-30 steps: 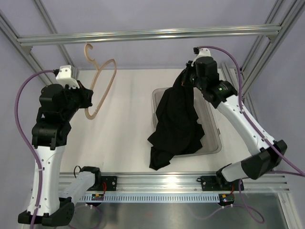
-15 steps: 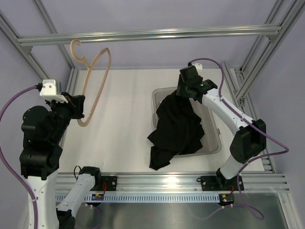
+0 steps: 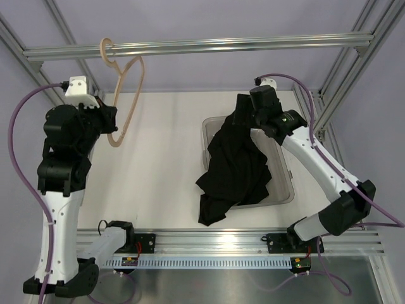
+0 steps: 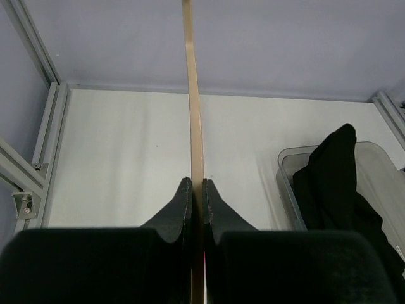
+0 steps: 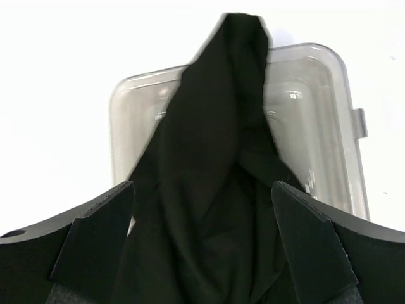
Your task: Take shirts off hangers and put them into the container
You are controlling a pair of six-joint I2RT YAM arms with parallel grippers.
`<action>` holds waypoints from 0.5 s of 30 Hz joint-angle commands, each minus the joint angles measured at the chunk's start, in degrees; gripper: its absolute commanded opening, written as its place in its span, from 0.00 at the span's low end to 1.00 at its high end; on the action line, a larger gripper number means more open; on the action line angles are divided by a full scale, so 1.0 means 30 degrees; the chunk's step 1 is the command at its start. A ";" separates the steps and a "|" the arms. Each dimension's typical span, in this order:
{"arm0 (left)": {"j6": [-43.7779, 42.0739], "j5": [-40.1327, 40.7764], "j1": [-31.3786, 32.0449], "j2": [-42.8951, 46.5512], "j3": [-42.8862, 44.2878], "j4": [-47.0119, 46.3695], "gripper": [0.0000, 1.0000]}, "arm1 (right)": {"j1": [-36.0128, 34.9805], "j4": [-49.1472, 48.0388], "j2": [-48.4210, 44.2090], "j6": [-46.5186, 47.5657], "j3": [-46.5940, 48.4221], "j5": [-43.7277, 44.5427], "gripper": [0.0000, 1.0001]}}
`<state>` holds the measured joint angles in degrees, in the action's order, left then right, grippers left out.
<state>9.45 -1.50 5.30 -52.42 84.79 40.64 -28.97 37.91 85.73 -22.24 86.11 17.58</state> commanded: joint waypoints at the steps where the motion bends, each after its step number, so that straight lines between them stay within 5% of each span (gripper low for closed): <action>1: -0.0222 0.0822 -0.0009 -0.0864 0.0828 -0.1535 0.00 | -0.1442 0.0369 -0.1360 0.0762 0.0009 -0.1321 0.96; 6: -0.0367 0.1026 -0.0009 -0.1099 0.0825 -0.2092 0.00 | -0.5450 0.0605 -0.1596 0.1261 -0.0107 -0.0764 0.96; 15: -0.0866 0.1260 -0.0009 -0.2417 0.1736 -0.2122 0.00 | -0.8563 -0.0128 -0.1742 0.0528 -0.2127 -0.1087 0.97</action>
<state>8.29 -0.03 5.30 -57.67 87.37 41.56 -52.84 38.04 81.12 -20.47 80.42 13.98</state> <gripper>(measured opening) 0.053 0.969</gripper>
